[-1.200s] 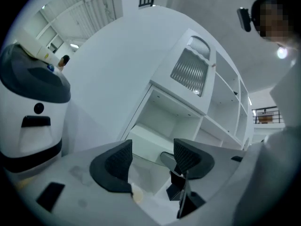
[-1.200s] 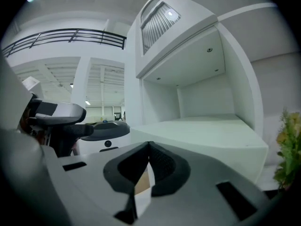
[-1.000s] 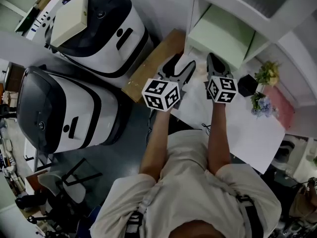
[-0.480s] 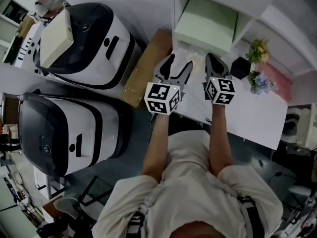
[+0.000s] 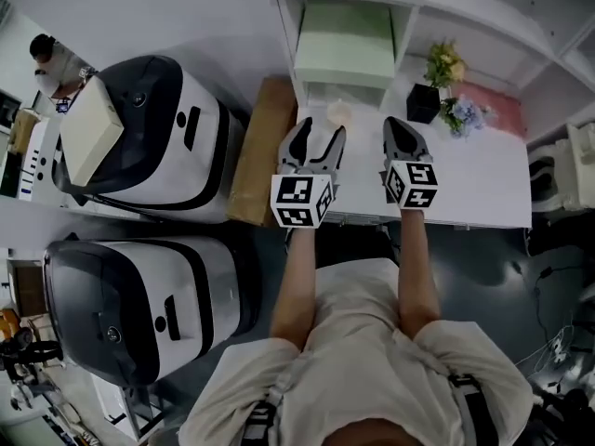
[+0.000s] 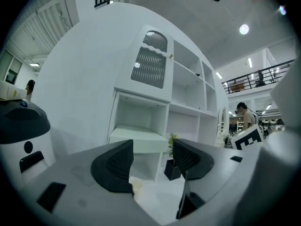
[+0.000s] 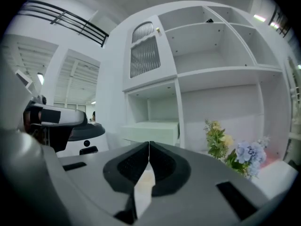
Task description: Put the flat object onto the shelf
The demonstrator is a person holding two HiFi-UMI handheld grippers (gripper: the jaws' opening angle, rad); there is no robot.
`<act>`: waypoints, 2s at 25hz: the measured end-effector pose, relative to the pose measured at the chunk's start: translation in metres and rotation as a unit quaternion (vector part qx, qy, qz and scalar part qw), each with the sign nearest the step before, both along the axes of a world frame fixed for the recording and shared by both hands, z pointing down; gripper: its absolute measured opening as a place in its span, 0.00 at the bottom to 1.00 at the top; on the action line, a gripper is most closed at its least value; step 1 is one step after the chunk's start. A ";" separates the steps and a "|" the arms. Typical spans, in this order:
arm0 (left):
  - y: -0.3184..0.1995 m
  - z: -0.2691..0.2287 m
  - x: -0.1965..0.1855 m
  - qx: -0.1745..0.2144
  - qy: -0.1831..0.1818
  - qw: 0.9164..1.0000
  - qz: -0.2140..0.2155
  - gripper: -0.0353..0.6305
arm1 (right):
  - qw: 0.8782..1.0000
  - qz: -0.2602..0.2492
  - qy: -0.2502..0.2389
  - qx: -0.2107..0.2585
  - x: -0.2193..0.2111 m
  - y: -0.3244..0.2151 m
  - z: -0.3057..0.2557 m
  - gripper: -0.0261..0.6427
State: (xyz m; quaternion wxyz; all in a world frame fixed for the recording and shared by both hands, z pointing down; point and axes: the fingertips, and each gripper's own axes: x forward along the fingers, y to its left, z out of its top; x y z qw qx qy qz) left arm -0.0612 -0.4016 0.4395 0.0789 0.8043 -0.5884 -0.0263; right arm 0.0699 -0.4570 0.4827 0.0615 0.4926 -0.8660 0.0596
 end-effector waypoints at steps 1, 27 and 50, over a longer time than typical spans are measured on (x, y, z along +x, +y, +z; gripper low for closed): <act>0.004 0.000 0.000 0.001 0.001 1.000 0.001 0.45 | 1.000 0.004 0.002 0.001 0.002 0.007 0.000 0.14; 0.043 -0.003 0.000 0.027 -0.006 1.000 0.007 0.18 | 1.000 0.028 0.004 0.013 0.007 0.090 -0.008 0.14; 0.049 -0.005 -0.006 0.028 -0.020 0.999 0.004 0.07 | 1.000 -0.020 0.012 0.013 -0.030 0.092 -0.012 0.14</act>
